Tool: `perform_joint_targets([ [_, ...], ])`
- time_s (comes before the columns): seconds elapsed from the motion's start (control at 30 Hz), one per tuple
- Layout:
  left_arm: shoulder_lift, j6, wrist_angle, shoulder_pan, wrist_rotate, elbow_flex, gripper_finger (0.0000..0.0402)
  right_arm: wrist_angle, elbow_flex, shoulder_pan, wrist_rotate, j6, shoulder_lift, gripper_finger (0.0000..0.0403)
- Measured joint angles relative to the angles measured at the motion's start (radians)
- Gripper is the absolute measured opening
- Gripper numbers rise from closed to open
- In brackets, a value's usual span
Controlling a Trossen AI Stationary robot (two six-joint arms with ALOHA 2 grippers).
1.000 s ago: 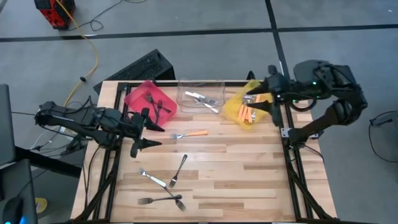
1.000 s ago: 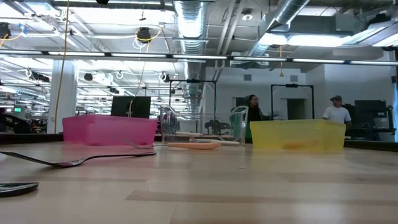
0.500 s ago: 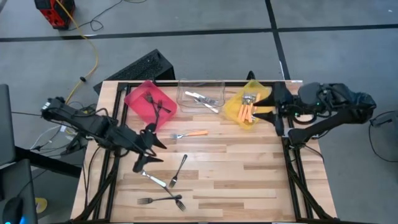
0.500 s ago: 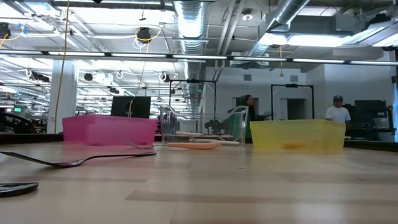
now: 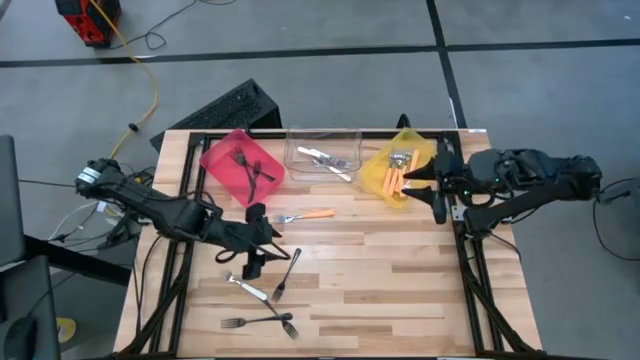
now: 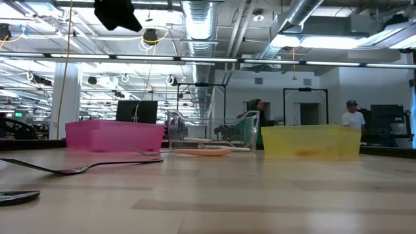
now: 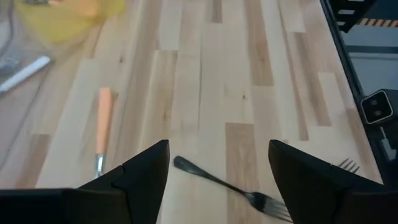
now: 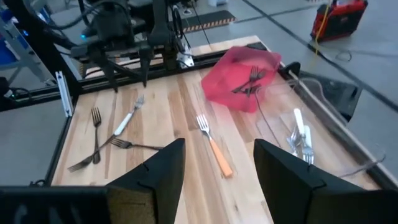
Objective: Sort silverware by color (type)
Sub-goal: Put the orange fork into the yellow bin
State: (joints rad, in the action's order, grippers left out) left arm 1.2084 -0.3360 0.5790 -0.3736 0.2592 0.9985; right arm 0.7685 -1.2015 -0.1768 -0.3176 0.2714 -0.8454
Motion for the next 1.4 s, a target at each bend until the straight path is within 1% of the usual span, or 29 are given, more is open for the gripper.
perform_joint_targets([
  [0.1, 0.026, -0.019, -0.016, 0.008, -0.045, 0.000, 0.0264, -0.036, 0.016, 0.000, 0.000, -0.033, 0.023, 0.0217],
  [0.2, 0.045, -0.030, -0.016, 0.014, -0.062, 0.000, 0.0266, -0.067, 0.035, 0.000, 0.000, -0.056, 0.063, 0.0217],
  [0.33, 0.051, -0.032, -0.019, 0.016, -0.058, 0.016, 0.0266, -0.077, 0.058, 0.000, -0.028, -0.056, 0.120, 0.0217],
  [0.47, 0.051, -0.030, -0.020, 0.015, -0.022, 0.022, 0.0266, -0.073, 0.068, 0.001, -0.050, -0.055, 0.153, 0.0217],
  [0.6, 0.055, -0.030, -0.021, 0.016, -0.007, 0.025, 0.0266, -0.068, 0.068, 0.001, -0.050, -0.059, 0.162, 0.0217],
  [0.73, 0.066, -0.044, -0.020, 0.019, 0.006, 0.026, 0.0266, -0.029, 0.068, 0.001, -0.051, -0.068, 0.160, 0.0217],
  [0.93, 0.089, -0.068, -0.020, 0.041, -0.038, 0.025, 0.0266, -0.019, 0.068, 0.000, -0.051, -0.086, 0.173, 0.0217],
  [1.17, 0.096, -0.057, -0.082, 0.078, -0.038, 0.026, 0.0266, -0.014, 0.068, 0.000, -0.050, -0.073, 0.226, 0.0217],
  [1.4, 0.096, -0.051, -0.083, 0.099, -0.045, 0.026, 0.0266, 0.013, 0.069, 0.000, -0.051, -0.036, 0.262, 0.0217],
])
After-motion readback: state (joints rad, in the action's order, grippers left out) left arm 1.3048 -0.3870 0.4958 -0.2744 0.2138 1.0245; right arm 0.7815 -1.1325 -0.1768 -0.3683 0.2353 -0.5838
